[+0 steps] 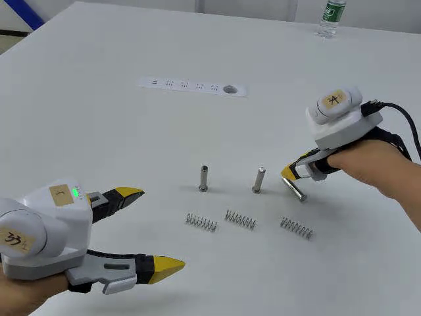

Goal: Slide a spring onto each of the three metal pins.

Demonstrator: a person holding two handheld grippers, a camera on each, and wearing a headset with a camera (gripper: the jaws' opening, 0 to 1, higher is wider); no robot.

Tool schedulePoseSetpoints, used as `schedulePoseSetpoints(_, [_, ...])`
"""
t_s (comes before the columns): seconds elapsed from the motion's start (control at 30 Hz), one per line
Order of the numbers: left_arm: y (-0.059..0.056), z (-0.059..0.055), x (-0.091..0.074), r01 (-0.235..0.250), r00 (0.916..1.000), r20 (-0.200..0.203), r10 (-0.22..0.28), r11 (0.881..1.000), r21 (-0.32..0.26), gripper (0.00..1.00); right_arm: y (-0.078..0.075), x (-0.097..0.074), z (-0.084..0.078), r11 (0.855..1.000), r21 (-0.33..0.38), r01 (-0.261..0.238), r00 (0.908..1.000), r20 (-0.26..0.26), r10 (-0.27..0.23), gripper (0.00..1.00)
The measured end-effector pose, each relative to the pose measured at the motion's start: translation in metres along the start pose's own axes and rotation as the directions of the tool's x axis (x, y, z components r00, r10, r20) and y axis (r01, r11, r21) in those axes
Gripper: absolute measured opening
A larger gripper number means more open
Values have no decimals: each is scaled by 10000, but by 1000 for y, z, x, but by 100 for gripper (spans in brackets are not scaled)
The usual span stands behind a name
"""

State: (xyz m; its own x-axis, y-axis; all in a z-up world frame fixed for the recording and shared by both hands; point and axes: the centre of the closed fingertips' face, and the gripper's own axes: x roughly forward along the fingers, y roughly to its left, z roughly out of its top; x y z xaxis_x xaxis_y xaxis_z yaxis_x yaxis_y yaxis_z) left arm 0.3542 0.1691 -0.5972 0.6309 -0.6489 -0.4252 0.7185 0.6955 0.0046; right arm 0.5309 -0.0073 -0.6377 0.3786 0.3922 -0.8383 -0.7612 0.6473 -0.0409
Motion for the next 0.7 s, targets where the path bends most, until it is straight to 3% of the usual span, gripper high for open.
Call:
schedulePoseSetpoints(0.27, [1, -1, 0, -12, 10000, 20, 12, 10000, -35, 81, 2, 11, -10, 9993, 372, 39, 9957, -923, -4, 15])
schedulePoseSetpoints(0.7, [2, -3, -1, 13, 10000, 2, -13, 10000, -87, 80, 2, 19, -13, 9968, 805, -15, 9880, -1538, 139, 12])
